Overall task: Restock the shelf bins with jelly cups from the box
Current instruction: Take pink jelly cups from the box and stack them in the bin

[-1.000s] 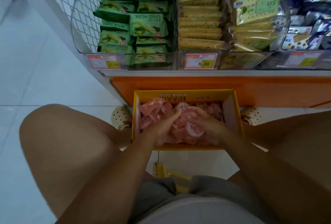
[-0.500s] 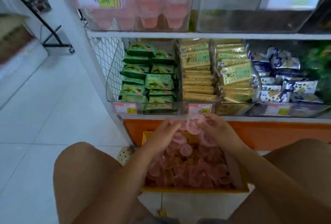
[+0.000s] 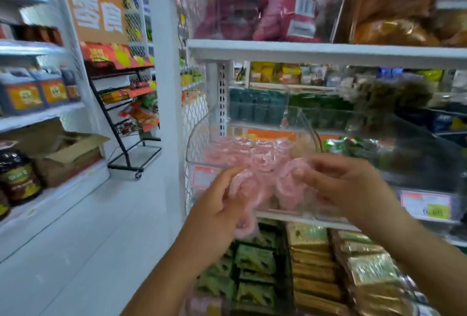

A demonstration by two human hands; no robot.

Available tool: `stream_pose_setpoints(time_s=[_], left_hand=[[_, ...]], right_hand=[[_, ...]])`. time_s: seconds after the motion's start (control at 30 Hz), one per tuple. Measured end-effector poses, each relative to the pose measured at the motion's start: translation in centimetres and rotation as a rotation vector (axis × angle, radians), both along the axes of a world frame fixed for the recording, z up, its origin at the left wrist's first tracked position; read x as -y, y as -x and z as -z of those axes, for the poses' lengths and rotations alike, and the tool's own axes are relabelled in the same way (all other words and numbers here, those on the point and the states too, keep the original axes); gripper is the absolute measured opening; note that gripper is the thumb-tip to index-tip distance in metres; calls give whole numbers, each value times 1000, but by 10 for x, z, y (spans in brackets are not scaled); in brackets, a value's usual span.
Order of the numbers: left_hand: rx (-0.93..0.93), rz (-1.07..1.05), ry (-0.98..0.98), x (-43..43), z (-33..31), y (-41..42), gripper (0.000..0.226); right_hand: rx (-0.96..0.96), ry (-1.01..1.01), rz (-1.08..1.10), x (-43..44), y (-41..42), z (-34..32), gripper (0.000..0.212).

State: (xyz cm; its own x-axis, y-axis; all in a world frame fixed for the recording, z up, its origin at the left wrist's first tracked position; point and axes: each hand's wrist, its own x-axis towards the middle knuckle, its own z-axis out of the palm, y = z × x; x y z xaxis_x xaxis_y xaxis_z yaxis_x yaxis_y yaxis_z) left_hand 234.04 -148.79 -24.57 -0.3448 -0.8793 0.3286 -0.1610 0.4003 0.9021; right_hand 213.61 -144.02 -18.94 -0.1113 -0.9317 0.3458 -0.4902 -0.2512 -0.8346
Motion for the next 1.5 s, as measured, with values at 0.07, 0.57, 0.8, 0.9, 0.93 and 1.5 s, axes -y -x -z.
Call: stream_pose_setpoints(time_s=[0.07,0.57,0.8,0.9,0.93,1.5], left_hand=[[13,-98,75,17,-17,-19,27],[336,-223,324,68,-32,-63,34],[348,-203,350,71,-22,-66,29],[356,-201,337,70,-23,-65,33],[358,-202,333,69,-23,-65,33],[350,-207,265,67,-24,-64,32]], right_hand=[[-190,52,17,33,-4,-37,13],[-993,-273,66,313,-52,-48,24],[-980,-271,3,328,-43,-24,41],[-935,-268,-2,329,-38,-13,46],[-935,-275,-19,330,-39,-10,47],[-967,-317,-87,315,-33,-39,36]])
